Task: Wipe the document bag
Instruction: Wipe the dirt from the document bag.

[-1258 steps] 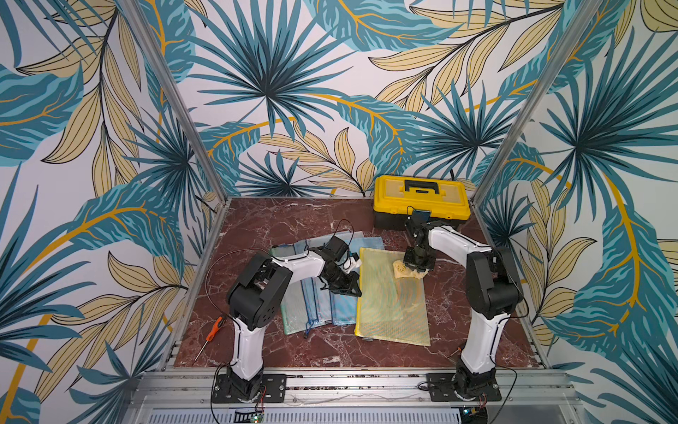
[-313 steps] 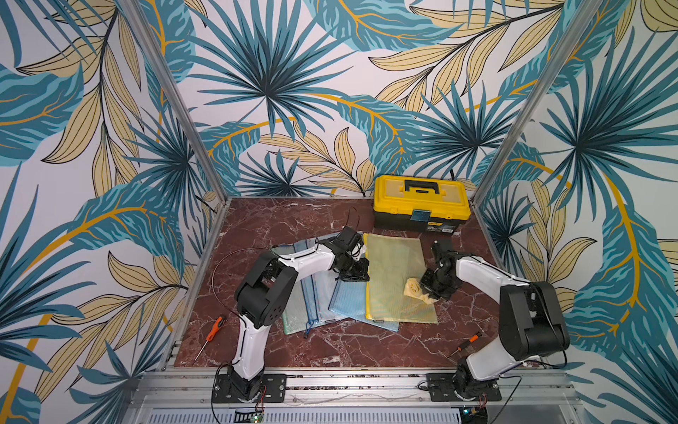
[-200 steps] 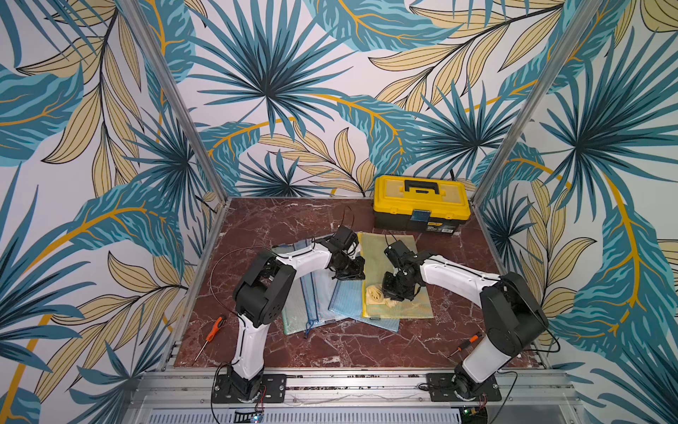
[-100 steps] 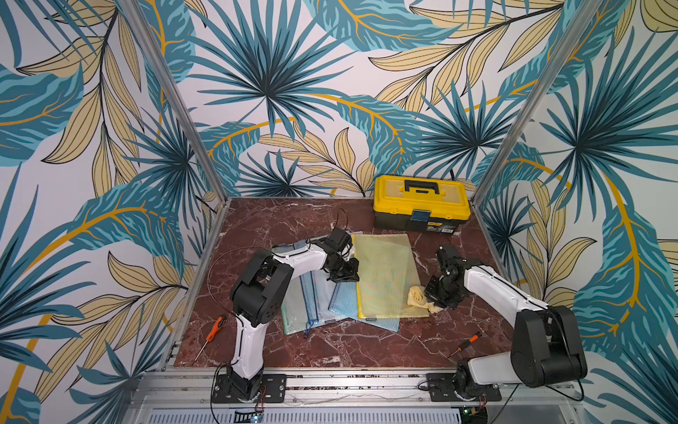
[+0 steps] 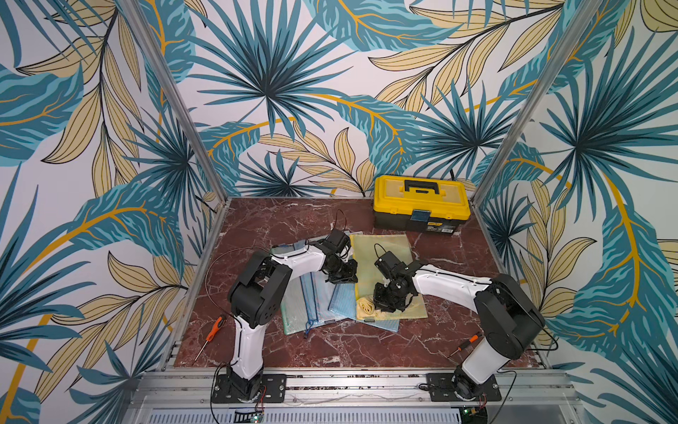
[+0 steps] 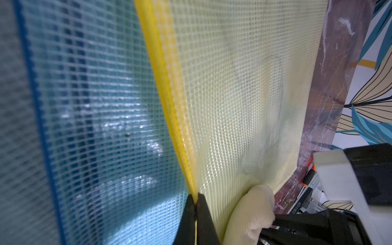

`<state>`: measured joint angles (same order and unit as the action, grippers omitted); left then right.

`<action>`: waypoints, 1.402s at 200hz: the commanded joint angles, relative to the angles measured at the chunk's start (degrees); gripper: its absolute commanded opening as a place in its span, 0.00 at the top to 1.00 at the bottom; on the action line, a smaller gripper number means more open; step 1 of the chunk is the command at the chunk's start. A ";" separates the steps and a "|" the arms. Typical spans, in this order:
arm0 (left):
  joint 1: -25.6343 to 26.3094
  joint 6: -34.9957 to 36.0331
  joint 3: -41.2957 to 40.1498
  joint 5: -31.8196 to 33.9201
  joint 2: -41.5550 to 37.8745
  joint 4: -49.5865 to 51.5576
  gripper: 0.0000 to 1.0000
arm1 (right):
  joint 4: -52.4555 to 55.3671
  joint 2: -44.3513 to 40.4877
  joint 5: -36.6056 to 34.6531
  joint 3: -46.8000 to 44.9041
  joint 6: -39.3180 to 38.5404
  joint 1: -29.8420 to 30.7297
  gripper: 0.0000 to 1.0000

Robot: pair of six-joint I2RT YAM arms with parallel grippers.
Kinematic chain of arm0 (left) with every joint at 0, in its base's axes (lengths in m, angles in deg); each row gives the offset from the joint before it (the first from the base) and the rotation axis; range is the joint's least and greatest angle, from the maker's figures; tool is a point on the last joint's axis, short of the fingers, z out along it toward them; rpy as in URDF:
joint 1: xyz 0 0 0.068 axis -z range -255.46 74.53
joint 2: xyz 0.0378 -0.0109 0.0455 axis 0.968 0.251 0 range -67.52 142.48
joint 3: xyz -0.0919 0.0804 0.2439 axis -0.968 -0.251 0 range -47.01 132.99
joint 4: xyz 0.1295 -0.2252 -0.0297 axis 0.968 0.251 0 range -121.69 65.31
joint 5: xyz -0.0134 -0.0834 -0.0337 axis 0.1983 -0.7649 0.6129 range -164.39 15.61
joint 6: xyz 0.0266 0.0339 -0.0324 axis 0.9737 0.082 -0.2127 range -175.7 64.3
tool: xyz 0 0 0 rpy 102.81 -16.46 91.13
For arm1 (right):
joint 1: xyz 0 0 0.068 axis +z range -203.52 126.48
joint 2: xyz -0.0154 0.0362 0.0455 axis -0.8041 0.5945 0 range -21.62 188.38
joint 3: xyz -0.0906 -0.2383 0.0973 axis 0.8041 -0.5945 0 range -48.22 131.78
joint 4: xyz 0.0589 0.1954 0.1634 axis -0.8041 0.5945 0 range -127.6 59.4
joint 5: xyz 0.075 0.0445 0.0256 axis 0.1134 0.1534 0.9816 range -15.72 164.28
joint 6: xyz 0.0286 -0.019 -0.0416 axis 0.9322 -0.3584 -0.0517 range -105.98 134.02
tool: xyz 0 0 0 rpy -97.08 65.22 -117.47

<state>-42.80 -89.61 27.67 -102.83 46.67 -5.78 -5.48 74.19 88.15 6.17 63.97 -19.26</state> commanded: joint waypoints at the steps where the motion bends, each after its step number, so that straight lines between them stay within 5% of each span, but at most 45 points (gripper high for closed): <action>1: -0.06 0.69 -0.73 0.25 -2.31 -0.52 1.00 | 1.95 0.79 -2.71 -5.86 0.88 -2.93 1.00; 55: -0.06 0.78 -0.88 0.19 -2.13 -0.77 1.00 | 1.28 -9.97 1.99 -17.57 -4.27 -20.69 1.00; 103: -0.06 0.69 -1.23 -0.03 -2.57 -1.17 1.00 | 9.10 -12.83 -2.76 -8.72 -3.68 -16.79 1.00; 148: -0.06 0.54 -0.77 -0.29 -1.88 -1.40 1.00 | 6.43 -0.25 -0.41 1.06 -2.35 -6.29 1.00; 179: -0.06 0.51 -0.76 -0.12 -2.21 -1.48 1.00 | 5.31 0.79 -2.40 -0.20 -1.63 -6.10 1.00; 246: -0.45 1.57 -2.53 -0.47 -4.18 -1.48 1.00 | 12.23 -7.98 -5.52 -8.35 -10.23 -26.45 1.00; 280: -2.25 1.65 -5.13 -0.64 -9.04 -1.48 1.00 | 15.39 -8.25 -6.31 -5.49 -13.35 -30.82 1.00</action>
<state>-42.95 -89.13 24.43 -104.17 43.19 -7.02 4.18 66.04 85.15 -0.30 54.57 -48.73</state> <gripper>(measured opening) 0.046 0.156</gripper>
